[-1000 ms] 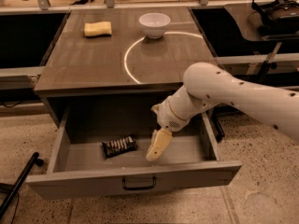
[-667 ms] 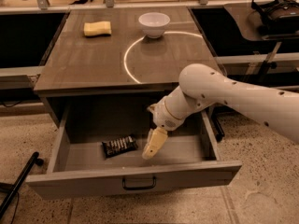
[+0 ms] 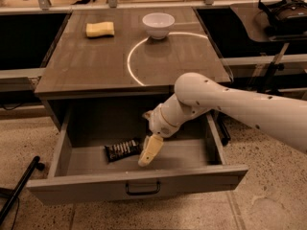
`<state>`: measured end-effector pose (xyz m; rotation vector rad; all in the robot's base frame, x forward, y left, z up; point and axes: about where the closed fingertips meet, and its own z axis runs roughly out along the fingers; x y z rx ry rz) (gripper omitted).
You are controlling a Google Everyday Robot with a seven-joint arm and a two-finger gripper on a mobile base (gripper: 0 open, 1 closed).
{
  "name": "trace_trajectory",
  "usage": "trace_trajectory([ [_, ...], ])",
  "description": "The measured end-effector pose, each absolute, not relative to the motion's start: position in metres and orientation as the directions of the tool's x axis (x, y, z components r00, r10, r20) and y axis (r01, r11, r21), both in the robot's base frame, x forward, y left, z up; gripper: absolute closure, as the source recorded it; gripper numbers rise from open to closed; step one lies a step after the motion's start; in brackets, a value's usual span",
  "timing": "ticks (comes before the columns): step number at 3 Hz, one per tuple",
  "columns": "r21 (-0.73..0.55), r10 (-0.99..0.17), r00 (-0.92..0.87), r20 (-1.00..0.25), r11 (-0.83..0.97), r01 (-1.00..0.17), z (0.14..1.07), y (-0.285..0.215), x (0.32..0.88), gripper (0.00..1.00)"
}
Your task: Pick rxbar chocolate from top drawer and place on counter
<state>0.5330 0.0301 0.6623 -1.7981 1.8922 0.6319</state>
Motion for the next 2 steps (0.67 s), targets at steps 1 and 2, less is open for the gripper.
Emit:
trace_trajectory([
  [1,0.029,-0.792,-0.023,-0.61,0.007,-1.0,0.651,0.05,0.526,0.0],
  [2,0.038,-0.789,-0.005,-0.614,-0.023,-0.999,0.644,0.064,0.519,0.0],
])
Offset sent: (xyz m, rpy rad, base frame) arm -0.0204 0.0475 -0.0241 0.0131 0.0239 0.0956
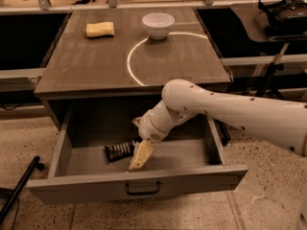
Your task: Pick rxbar chocolate from top drawer and place on counter
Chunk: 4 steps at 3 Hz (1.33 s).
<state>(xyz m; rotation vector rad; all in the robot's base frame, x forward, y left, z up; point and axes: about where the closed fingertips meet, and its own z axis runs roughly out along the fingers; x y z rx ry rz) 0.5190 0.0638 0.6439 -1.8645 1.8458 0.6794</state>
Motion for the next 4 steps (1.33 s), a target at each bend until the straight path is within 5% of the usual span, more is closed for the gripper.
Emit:
trace_trajectory([
  [4,0.064,-0.809,0.054,-0.585,-0.112,-0.992,0.619,0.102,0.503,0.0],
])
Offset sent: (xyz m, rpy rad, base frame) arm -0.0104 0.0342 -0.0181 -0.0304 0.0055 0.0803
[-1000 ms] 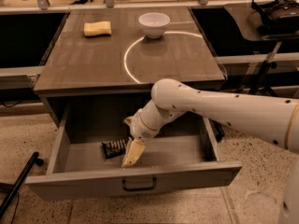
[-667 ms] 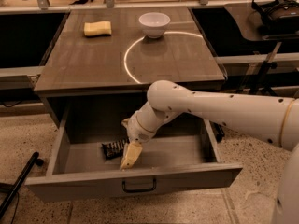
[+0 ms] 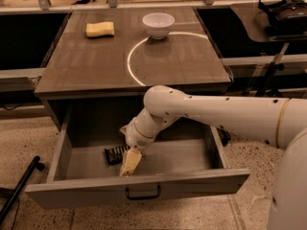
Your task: Pick rxbar chocolate from top drawer and place on counter
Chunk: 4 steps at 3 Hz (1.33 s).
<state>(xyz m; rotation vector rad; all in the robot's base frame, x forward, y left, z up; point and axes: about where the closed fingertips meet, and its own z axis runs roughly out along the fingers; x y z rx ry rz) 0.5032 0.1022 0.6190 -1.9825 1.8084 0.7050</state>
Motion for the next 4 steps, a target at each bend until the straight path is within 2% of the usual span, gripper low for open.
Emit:
trace_trajectory([
  [2,0.087,-0.838,0.044,-0.543,-0.109,-0.99,0.598,0.105,0.499,0.0],
  [4,0.086,-0.861,0.043,-0.508,-0.1,-0.991,0.586,0.102,0.498,0.43],
])
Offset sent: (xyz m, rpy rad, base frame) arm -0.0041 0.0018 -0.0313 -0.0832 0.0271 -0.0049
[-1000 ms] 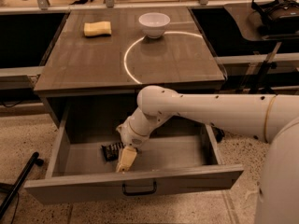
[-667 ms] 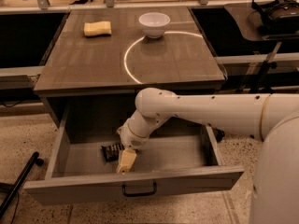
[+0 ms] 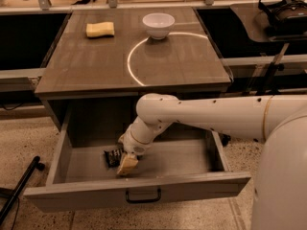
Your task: Pick rxbar chocolate from top drawer and place on counter
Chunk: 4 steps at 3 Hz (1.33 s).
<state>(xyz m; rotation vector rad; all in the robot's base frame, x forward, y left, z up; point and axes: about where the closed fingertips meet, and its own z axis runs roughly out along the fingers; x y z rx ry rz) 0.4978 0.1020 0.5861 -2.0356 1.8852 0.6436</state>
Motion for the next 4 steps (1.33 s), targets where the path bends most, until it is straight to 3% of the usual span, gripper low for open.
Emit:
trace_trajectory([
  [1,0.083,-0.861,0.044,-0.506,-0.1,-0.992,0.592,0.102,0.498,0.66],
  [2,0.073,-0.859,0.046,-0.509,-0.097,-0.993,0.6,0.099,0.5,0.95],
  [4,-0.081,-0.813,0.083,-0.577,-0.044,-0.996,0.674,0.051,0.535,1.0],
])
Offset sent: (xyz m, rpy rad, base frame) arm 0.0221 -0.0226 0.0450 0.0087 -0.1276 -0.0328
